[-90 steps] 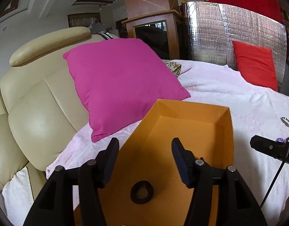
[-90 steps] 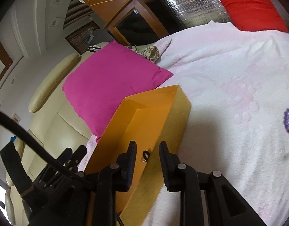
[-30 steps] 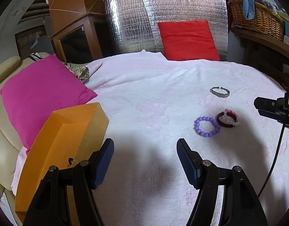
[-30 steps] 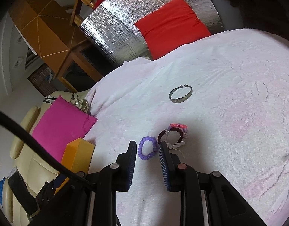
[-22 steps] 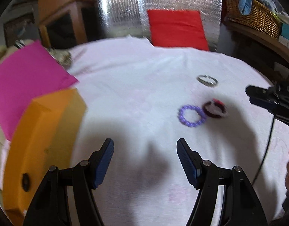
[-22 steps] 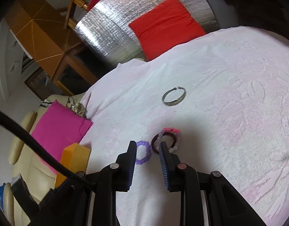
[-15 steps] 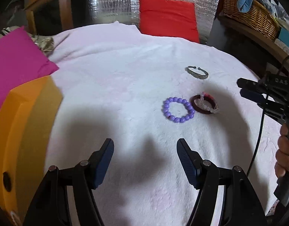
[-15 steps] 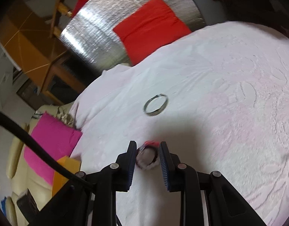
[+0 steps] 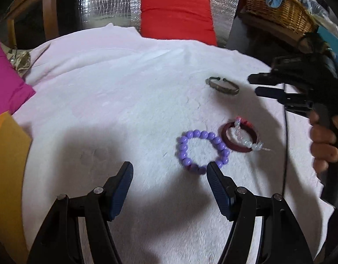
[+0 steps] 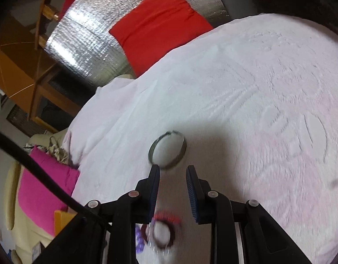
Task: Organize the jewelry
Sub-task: 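Move the left tool to the purple bead bracelet while the right tool approaches the silver bangle, then grasp the purple bead bracelet with the left tool while the right tool grasps the silver bangle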
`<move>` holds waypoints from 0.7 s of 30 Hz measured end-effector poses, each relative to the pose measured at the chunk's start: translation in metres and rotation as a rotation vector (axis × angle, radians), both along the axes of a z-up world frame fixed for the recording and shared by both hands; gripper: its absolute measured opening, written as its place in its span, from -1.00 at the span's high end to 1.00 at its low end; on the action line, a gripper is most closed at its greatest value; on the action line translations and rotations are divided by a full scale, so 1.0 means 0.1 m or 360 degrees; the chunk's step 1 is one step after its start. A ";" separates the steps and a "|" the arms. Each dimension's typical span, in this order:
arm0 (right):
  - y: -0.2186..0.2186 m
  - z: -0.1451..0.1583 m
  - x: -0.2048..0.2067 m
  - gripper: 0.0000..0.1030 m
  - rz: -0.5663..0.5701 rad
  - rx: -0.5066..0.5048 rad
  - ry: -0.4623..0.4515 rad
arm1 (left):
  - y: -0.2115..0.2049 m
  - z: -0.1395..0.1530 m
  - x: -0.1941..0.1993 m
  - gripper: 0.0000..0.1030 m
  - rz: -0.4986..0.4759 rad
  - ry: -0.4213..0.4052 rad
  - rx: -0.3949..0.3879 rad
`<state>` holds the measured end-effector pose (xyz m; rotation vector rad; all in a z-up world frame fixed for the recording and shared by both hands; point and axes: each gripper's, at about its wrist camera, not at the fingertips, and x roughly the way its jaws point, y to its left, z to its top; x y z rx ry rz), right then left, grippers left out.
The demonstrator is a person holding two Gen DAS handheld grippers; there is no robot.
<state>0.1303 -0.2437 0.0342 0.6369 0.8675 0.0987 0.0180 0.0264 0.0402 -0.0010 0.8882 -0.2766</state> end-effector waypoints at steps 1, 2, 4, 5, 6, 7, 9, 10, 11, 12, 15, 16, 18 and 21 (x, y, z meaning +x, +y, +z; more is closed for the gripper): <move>-0.01 0.00 0.06 0.47 -0.0022 -0.0012 0.0007 | -0.01 0.01 0.00 -0.36 -0.0016 -0.0003 -0.0022; -0.01 -0.01 0.10 0.47 -0.0036 -0.0024 0.0017 | -0.01 0.01 0.01 -0.36 -0.0033 -0.0003 -0.0040; 0.00 -0.04 0.18 0.47 -0.0055 -0.0054 0.0041 | -0.07 0.02 0.01 -0.36 -0.0074 -0.0011 -0.0043; 0.01 -0.05 0.22 0.47 -0.0062 -0.0082 0.0053 | -0.11 0.02 0.01 -0.36 -0.0093 -0.0017 -0.0017; 0.04 -0.06 0.27 0.47 -0.0064 -0.0108 0.0062 | -0.13 0.01 0.01 -0.36 -0.0104 -0.0020 -0.0005; 0.07 -0.08 0.31 0.47 -0.0061 -0.0131 0.0068 | -0.16 0.00 0.01 -0.36 -0.0123 -0.0018 0.0003; 0.10 -0.10 0.37 0.47 -0.0054 -0.0166 0.0078 | -0.19 -0.03 0.02 -0.36 -0.0137 0.0000 -0.0001; 0.15 -0.11 0.40 0.47 -0.0045 -0.0213 0.0090 | -0.19 -0.04 0.03 -0.36 -0.0140 0.0008 -0.0004; 0.19 -0.13 0.43 0.47 -0.0033 -0.0258 0.0099 | -0.19 -0.04 0.03 -0.36 -0.0143 0.0013 -0.0010; 0.22 -0.14 0.43 0.47 -0.0024 -0.0288 0.0097 | -0.19 -0.05 0.04 -0.36 -0.0148 0.0021 -0.0023; 0.31 -0.14 0.45 0.51 0.0004 -0.0412 0.0084 | -0.19 -0.06 0.05 -0.36 -0.0150 0.0042 -0.0071; 0.33 -0.14 0.45 0.62 0.0009 -0.0451 0.0078 | -0.19 -0.06 0.05 -0.36 -0.0157 0.0048 -0.0096; 0.37 -0.15 0.44 0.80 0.0019 -0.0545 0.0067 | -0.19 -0.08 0.12 -0.19 -0.0166 0.0062 -0.0115; 0.32 -0.16 0.40 0.89 0.0004 -0.0550 0.0058 | -0.20 -0.12 0.16 0.11 -0.0165 0.0069 -0.0115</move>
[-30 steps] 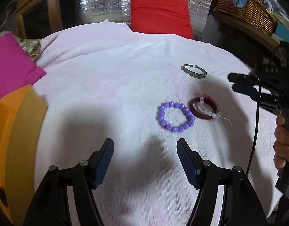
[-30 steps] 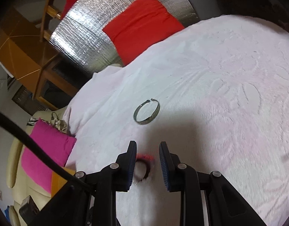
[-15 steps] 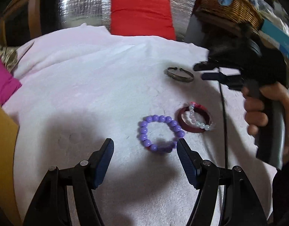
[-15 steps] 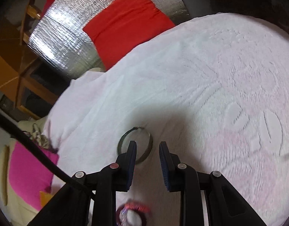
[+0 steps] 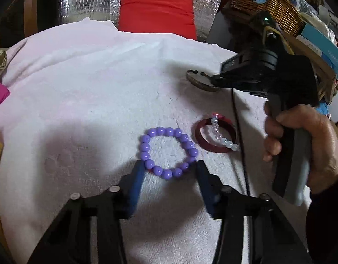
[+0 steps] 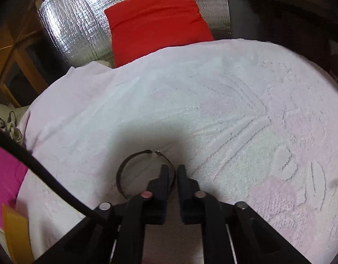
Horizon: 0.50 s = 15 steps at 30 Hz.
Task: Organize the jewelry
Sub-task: 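Grasp the purple bead bracelet with the left tool while the right tool grasps the silver bangle, then carry the purple bracelet and silver bangle over the orange tray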
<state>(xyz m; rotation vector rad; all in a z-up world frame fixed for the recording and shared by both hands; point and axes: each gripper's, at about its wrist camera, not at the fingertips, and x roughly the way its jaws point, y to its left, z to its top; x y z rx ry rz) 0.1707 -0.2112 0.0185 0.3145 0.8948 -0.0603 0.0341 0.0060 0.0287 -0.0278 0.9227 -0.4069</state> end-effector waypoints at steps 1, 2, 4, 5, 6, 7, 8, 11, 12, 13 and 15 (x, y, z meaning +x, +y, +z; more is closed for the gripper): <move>-0.03 0.01 -0.02 0.91 -0.0010 -0.0001 -0.0004 | 0.01 0.00 0.02 0.24 0.0001 -0.0001 -0.0004; -0.04 0.02 -0.03 0.92 -0.0012 -0.0004 -0.0009 | 0.01 0.01 0.02 0.37 0.0005 -0.0003 -0.0010; -0.08 0.05 -0.10 0.92 -0.0010 -0.0022 -0.0018 | 0.03 0.01 0.04 0.59 0.0013 0.0000 -0.0021; -0.10 0.06 -0.13 0.92 -0.0011 -0.0027 -0.0015 | 0.04 0.01 0.04 0.62 0.0015 0.0001 -0.0020; -0.14 0.07 -0.18 0.92 -0.0015 -0.0022 -0.0009 | 0.05 0.02 0.03 0.64 0.0016 0.0001 -0.0016; -0.16 0.07 -0.19 0.92 -0.0023 -0.0014 -0.0003 | 0.06 0.03 0.02 0.75 0.0017 0.0004 -0.0007; -0.20 0.08 -0.21 0.92 -0.0036 -0.0005 0.0005 | 0.06 0.03 0.02 0.81 0.0016 0.0012 -0.0004; -0.35 0.08 -0.37 0.91 -0.0078 0.0011 0.0023 | 0.06 0.08 0.00 0.82 0.0013 0.0000 -0.0015; -0.40 0.08 -0.44 0.91 -0.0091 0.0009 0.0030 | 0.07 0.12 -0.03 0.82 0.0009 -0.0013 -0.0019; -0.43 0.08 -0.50 0.91 -0.0101 0.0007 0.0035 | 0.09 0.15 -0.05 0.82 0.0008 -0.0020 -0.0029; -0.51 0.07 -0.65 0.91 -0.0127 0.0026 0.0048 | 0.12 0.20 -0.08 0.82 0.0016 -0.0026 -0.0050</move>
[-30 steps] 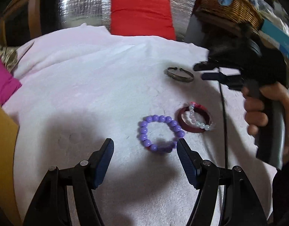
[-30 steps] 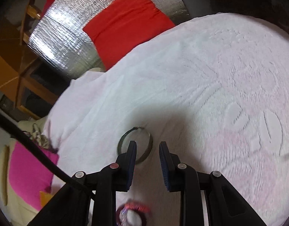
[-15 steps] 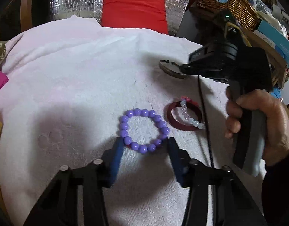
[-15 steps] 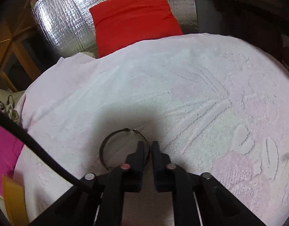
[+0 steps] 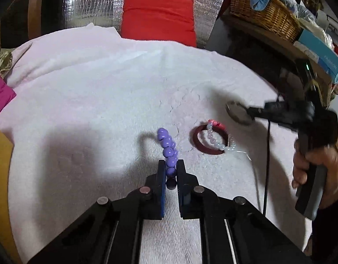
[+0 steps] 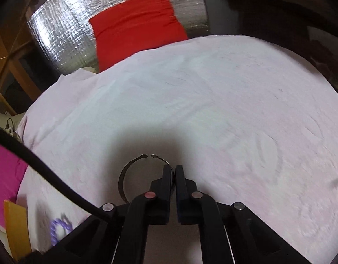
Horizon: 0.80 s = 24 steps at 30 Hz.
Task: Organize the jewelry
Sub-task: 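Carry the purple bracelet and silver bangle over the orange tray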
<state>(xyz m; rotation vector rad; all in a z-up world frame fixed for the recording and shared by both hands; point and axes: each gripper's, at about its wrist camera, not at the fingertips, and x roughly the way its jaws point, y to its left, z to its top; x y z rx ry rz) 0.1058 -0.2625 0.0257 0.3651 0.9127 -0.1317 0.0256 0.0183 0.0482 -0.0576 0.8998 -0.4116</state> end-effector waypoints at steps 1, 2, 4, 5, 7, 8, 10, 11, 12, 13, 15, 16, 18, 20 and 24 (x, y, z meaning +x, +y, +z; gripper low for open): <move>-0.03 0.00 -0.05 0.91 -0.0009 0.0013 0.0005 | 0.02 0.01 -0.02 0.82 0.0005 0.0000 -0.0004; -0.06 0.01 -0.12 0.91 -0.0018 0.0027 0.0008 | 0.04 0.03 -0.05 0.82 0.0010 0.0002 -0.0012; -0.09 0.04 -0.23 0.91 -0.0025 0.0030 0.0000 | 0.08 0.06 -0.11 0.82 0.0018 0.0004 -0.0022; -0.10 0.07 -0.29 0.91 -0.0025 0.0028 -0.0011 | 0.10 0.07 -0.13 0.82 0.0023 0.0002 -0.0022; -0.10 0.13 -0.43 0.91 -0.0026 0.0046 -0.0037 | 0.15 0.10 -0.21 0.82 0.0038 -0.0002 -0.0022; -0.10 0.16 -0.52 0.91 -0.0028 0.0067 -0.0055 | 0.17 0.11 -0.23 0.82 0.0044 -0.0005 -0.0026; -0.08 0.21 -0.62 0.91 -0.0026 0.0098 -0.0080 | 0.21 0.15 -0.28 0.82 0.0056 -0.0013 -0.0035; -0.05 0.23 -0.68 0.91 -0.0017 0.0119 -0.0095 | 0.24 0.17 -0.32 0.82 0.0064 -0.0021 -0.0038; -0.02 0.26 -0.73 0.91 -0.0006 0.0142 -0.0107 | 0.25 0.19 -0.35 0.82 0.0068 -0.0030 -0.0038; 0.01 0.28 -0.78 0.91 0.0004 0.0161 -0.0116 | 0.26 0.21 -0.40 0.82 0.0075 -0.0041 -0.0036; 0.11 0.32 -0.89 0.91 0.0035 0.0202 -0.0137 | 0.29 0.25 -0.47 0.82 0.0088 -0.0053 -0.0034; 0.16 0.33 -0.93 0.91 0.0050 0.0217 -0.0143 | 0.31 0.27 -0.52 0.82 0.0098 -0.0057 -0.0039; 0.27 0.35 -1.00 0.91 0.0094 0.0255 -0.0155 | 0.35 0.31 -0.59 0.82 0.0123 -0.0070 -0.0045; 0.40 0.36 -1.04 0.91 0.0144 0.0275 -0.0161 | 0.39 0.37 -0.61 0.82 0.0151 -0.0083 -0.0042; 0.61 0.38 -1.05 0.91 0.0227 0.0312 -0.0166 | 0.49 0.51 -0.69 0.82 0.0226 -0.0134 -0.0054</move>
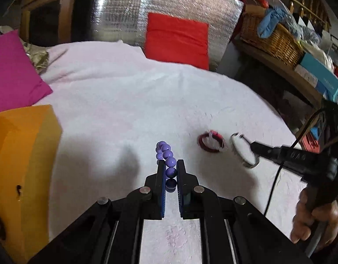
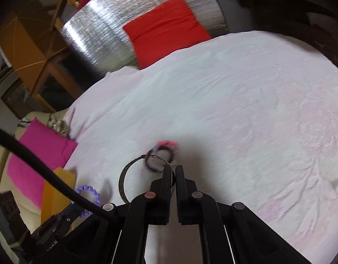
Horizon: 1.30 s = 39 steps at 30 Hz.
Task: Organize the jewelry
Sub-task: 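Carry the purple bracelet and silver bangle over the orange tray, then open the left tool to drop the purple bracelet while the right tool releases the bangle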
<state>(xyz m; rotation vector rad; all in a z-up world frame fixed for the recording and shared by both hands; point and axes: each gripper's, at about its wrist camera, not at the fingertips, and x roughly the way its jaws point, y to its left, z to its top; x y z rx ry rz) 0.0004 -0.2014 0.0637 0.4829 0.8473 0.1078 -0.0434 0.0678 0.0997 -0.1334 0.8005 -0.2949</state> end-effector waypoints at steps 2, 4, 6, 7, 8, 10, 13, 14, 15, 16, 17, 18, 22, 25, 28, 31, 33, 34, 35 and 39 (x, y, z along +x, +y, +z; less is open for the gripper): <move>0.11 0.01 0.02 0.91 0.0028 0.0006 -0.0008 | 0.07 0.08 -0.04 0.82 0.0041 -0.0027 -0.0019; 0.20 0.02 0.05 0.91 0.0060 0.0007 -0.0018 | 0.14 0.16 -0.08 0.82 0.0071 -0.0050 -0.0034; 0.31 0.05 0.07 0.91 0.0097 0.0004 -0.0031 | 0.19 0.21 -0.12 0.82 0.0104 -0.0078 -0.0027; 0.35 0.06 0.09 0.91 0.0113 0.0005 -0.0038 | 0.23 0.24 -0.13 0.82 0.0122 -0.0088 -0.0029; 0.38 0.07 0.07 0.91 0.0124 0.0007 -0.0043 | 0.28 0.26 -0.15 0.82 0.0134 -0.0094 -0.0032; 0.48 0.08 0.09 0.91 0.0150 0.0015 -0.0053 | 0.38 0.32 -0.20 0.82 0.0180 -0.0114 -0.0044; 0.61 0.12 0.10 0.91 0.0192 0.0026 -0.0074 | 0.52 0.40 -0.29 0.82 0.0232 -0.0141 -0.0051; 0.66 0.12 0.10 0.91 0.0208 0.0031 -0.0082 | 0.56 0.43 -0.32 0.82 0.0247 -0.0149 -0.0055; 0.71 0.13 0.10 0.91 0.0225 0.0036 -0.0093 | 0.60 0.46 -0.35 0.82 0.0263 -0.0159 -0.0061; 0.76 0.14 0.10 0.91 0.0241 0.0038 -0.0105 | 0.63 0.48 -0.37 0.82 0.0274 -0.0169 -0.0063; 0.80 0.15 0.09 0.91 0.0256 0.0039 -0.0113 | 0.67 0.51 -0.39 0.82 0.0287 -0.0181 -0.0061; 0.84 0.16 0.08 0.91 0.0271 0.0042 -0.0120 | 0.71 0.54 -0.41 0.82 0.0302 -0.0194 -0.0057; 1.01 0.18 0.04 0.91 0.0331 0.0067 -0.0151 | 0.90 0.65 -0.52 0.82 0.0360 -0.0230 -0.0062; 1.15 0.22 0.02 0.91 0.0373 0.0072 -0.0179 | 1.07 0.72 -0.59 0.82 0.0427 -0.0261 -0.0040; 1.32 0.25 -0.02 0.91 0.0422 0.0081 -0.0208 | 1.28 0.75 -0.66 0.82 0.0523 -0.0274 -0.0004; 1.48 0.27 -0.07 0.91 0.0479 0.0088 -0.0235 | 1.52 0.73 -0.69 0.82 0.0646 -0.0267 0.0035; 1.63 0.29 -0.11 0.91 0.0522 0.0073 -0.0258 | 1.69 0.67 -0.69 0.82 0.0710 -0.0248 0.0035; 1.71 0.30 -0.13 0.91 0.0546 0.0064 -0.0267 | 1.79 0.64 -0.68 0.82 0.0745 -0.0233 0.0027; 1.76 0.30 -0.14 0.91 0.0562 0.0057 -0.0272 | 1.86 0.61 -0.68 0.82 0.0770 -0.0224 0.0024; 2.07 0.31 -0.18 0.91 0.0645 0.0020 -0.0301 | 2.12 0.43 -0.62 0.82 0.0844 -0.0159 0.0015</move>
